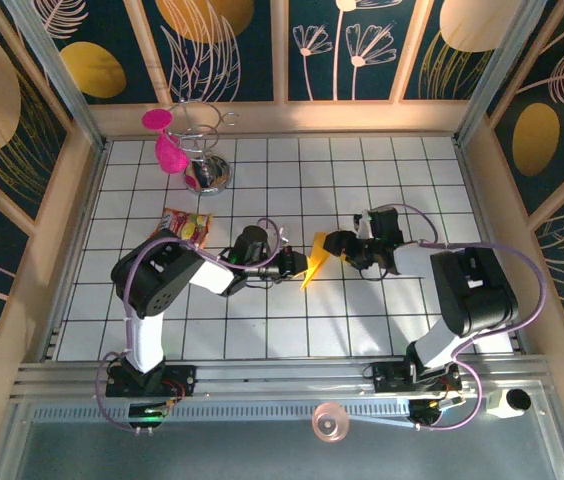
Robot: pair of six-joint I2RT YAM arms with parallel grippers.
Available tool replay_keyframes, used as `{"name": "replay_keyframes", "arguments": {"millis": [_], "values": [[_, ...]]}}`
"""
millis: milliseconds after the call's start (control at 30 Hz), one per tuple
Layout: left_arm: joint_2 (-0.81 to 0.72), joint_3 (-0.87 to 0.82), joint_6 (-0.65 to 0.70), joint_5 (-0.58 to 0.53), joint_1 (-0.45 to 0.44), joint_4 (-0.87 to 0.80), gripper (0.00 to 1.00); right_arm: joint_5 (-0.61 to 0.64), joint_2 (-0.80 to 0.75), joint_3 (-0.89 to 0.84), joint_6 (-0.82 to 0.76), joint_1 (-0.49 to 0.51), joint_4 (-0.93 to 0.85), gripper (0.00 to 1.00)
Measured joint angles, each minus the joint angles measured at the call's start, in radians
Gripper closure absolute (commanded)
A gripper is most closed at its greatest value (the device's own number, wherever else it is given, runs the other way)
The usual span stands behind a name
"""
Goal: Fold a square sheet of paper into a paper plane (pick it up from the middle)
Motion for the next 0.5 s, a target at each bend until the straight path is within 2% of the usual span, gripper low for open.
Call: {"name": "replay_keyframes", "arguments": {"millis": [500], "values": [[0.049, -0.017, -0.063, 0.000, 0.009, 0.047, 1.00, 0.039, 0.049, 0.065, -0.028, 0.041, -0.051, 0.41]]}}
